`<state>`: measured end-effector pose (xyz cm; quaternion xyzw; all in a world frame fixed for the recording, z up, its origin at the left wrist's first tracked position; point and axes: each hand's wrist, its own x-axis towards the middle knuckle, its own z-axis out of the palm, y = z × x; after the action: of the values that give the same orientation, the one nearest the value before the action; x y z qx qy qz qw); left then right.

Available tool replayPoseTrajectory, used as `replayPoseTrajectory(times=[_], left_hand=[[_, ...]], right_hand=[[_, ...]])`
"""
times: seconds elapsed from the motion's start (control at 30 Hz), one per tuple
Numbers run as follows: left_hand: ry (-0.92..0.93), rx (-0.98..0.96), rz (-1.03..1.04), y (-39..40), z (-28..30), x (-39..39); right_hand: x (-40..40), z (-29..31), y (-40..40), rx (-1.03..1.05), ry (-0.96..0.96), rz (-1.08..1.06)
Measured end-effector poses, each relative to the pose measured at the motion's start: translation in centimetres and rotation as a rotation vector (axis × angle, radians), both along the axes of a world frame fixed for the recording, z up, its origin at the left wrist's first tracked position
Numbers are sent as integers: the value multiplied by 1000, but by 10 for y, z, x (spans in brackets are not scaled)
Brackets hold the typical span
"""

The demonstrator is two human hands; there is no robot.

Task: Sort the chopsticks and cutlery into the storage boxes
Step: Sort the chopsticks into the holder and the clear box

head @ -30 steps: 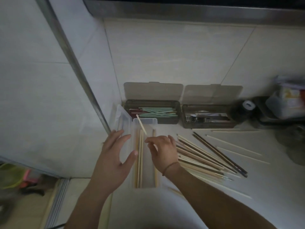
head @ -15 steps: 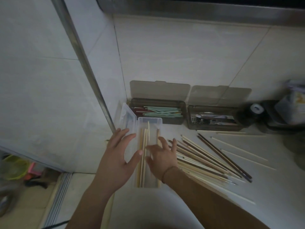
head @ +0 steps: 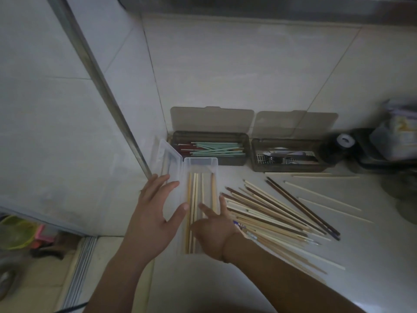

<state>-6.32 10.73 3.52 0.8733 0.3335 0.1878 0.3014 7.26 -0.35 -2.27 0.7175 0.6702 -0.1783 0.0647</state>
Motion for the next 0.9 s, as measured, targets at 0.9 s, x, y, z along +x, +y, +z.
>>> replayPoseTrajectory(times=[0.9], left_hand=[[7, 26, 3, 2, -2, -3]], right_hand=[[70, -65, -184, 533, -113, -303]])
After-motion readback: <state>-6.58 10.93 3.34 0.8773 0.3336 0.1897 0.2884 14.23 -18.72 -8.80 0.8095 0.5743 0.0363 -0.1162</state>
